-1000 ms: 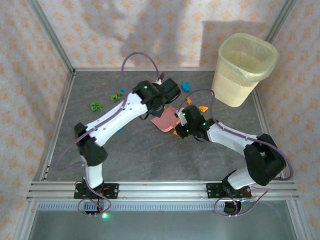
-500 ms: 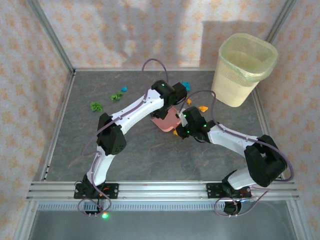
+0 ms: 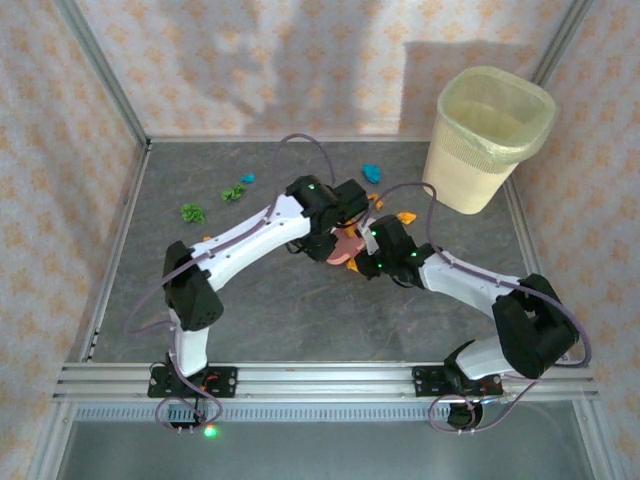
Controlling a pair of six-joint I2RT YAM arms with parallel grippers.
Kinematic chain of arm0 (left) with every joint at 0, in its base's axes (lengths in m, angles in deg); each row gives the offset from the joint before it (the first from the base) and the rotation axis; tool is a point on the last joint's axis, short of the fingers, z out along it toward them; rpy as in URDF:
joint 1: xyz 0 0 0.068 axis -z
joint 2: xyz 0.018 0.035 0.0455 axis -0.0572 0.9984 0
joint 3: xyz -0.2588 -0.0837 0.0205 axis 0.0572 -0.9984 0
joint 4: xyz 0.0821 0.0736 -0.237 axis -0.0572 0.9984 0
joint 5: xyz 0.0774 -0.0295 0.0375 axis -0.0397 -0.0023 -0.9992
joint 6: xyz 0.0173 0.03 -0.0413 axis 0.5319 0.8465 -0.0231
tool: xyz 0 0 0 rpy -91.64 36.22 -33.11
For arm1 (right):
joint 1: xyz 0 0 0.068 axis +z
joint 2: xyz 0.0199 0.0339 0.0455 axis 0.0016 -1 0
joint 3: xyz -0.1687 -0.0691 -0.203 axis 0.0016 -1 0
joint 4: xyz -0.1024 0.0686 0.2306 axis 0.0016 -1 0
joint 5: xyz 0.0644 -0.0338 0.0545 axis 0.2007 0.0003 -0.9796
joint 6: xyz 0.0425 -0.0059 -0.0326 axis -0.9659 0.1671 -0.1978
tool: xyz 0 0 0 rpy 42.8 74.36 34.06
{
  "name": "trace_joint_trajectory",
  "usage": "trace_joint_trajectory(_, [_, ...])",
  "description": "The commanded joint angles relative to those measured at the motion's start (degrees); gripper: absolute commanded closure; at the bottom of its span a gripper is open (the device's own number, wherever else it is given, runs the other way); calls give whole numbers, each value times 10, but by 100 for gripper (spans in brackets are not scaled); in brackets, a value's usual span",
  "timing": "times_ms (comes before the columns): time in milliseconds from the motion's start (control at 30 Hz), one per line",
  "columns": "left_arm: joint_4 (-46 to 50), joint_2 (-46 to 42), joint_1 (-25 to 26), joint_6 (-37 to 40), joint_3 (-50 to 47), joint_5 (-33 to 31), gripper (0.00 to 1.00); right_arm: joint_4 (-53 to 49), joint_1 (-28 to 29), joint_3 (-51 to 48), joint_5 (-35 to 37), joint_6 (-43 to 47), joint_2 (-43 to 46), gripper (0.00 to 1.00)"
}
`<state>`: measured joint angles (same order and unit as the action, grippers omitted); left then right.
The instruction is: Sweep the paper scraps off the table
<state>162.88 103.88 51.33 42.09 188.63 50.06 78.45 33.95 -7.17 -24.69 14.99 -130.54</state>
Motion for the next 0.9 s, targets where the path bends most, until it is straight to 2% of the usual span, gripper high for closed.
trace_joint_trajectory(0, [-22, -49, 0, 18, -31, 62, 100, 33, -5, -10, 14, -3, 20, 100])
trace_joint_trajectory(67, [-27, -61, 1, 15, -45, 62, 100, 39, -4, -14, 14, -4, 22, 100])
trace_joint_trajectory(200, [-15, -68, -4, -16, -36, -32, 100, 44, -5, -20, 17, -5, 29, 100])
trace_joint_trajectory(267, [-14, -70, -4, -26, -26, -50, 100, 52, -4, -26, 16, -2, 35, 100])
trace_joint_trajectory(433, [-55, -101, -5, -44, -22, -63, 100, 75, -5, -46, 13, 2, 59, 100])
trace_joint_trajectory(633, [-109, -184, -7, -69, -50, -98, 100, 96, -4, -72, 23, -10, 111, 100])
trace_joint_trajectory(767, [-105, -225, -10, -69, -57, -93, 100, 64, -5, -72, 20, -47, 170, 100])
trace_joint_trajectory(867, [-98, -249, -11, -71, -64, -100, 100, 6, -4, -60, 57, -101, 215, 100])
